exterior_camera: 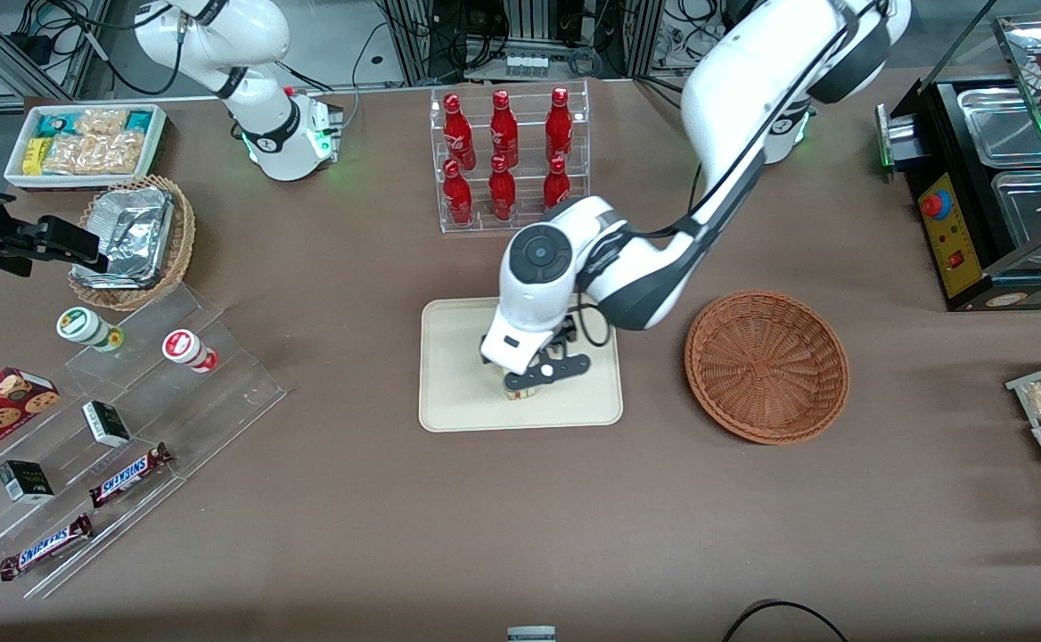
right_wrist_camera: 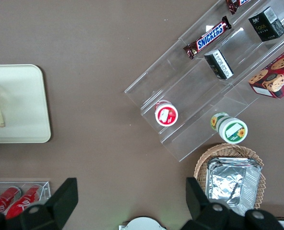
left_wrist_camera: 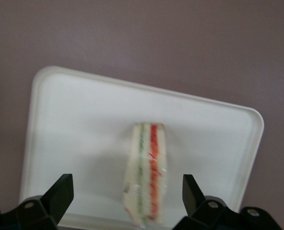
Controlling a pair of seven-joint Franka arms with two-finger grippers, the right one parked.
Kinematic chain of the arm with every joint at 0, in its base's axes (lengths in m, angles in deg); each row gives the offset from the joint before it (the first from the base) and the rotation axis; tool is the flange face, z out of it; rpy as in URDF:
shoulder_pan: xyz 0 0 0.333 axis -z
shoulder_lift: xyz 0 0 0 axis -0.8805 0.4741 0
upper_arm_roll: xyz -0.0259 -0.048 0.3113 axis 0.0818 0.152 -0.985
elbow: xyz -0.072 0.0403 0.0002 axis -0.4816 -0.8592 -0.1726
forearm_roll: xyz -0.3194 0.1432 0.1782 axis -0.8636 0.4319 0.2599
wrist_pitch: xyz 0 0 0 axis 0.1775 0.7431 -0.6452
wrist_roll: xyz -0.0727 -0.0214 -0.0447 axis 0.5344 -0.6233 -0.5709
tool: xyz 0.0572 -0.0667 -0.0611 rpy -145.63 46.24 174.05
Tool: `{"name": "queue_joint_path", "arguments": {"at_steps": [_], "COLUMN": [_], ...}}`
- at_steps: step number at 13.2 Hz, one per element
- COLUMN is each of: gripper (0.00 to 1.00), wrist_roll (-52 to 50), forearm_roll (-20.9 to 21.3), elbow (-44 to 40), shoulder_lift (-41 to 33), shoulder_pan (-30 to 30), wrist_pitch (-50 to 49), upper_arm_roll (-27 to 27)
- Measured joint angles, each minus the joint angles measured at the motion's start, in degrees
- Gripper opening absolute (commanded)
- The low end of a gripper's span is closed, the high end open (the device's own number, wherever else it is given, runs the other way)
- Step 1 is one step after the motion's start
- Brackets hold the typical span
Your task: Place sandwich from basket to tray
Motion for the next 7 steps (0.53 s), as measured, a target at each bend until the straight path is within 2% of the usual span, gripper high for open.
{"name": "queue_joint_path", "arguments": {"at_steps": [2, 7], "gripper": [1.00, 1.00], "wrist_roll": [9.6, 21.1], "forearm_roll": [0.4, 0.4], "elbow": [0.0, 0.4], "shoulder_lift": [-2.2, -4.8], "shoulder_pan": [-3.3, -13.8], "wrist_pitch": [-3.5, -10.4], "upper_arm_roll": [-0.3, -0.8]}}
